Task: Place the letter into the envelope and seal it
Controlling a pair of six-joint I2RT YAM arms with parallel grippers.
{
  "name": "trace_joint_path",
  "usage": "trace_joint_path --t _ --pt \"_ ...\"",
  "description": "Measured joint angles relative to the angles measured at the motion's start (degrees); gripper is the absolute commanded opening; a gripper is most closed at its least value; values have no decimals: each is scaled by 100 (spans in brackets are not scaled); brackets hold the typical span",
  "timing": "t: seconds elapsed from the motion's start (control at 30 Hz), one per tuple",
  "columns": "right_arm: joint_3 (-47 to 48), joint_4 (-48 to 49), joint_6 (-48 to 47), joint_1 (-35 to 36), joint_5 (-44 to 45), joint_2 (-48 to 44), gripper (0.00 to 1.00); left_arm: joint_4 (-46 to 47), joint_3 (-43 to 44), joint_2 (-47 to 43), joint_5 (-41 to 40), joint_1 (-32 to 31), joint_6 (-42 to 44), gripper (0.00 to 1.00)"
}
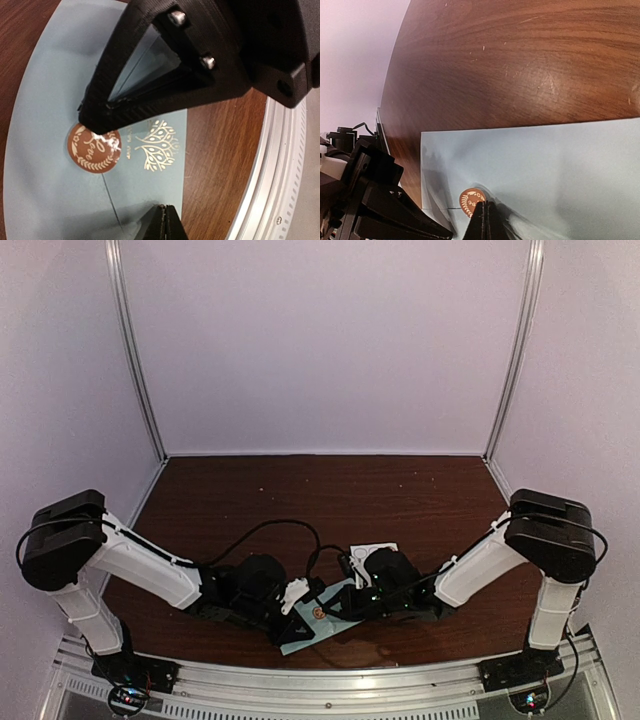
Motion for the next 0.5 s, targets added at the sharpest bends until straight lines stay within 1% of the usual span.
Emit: trace_joint_path --t 0.5 --pt "0 50 68 0 39 44 0 37 103 11 -83 153 -227 5"
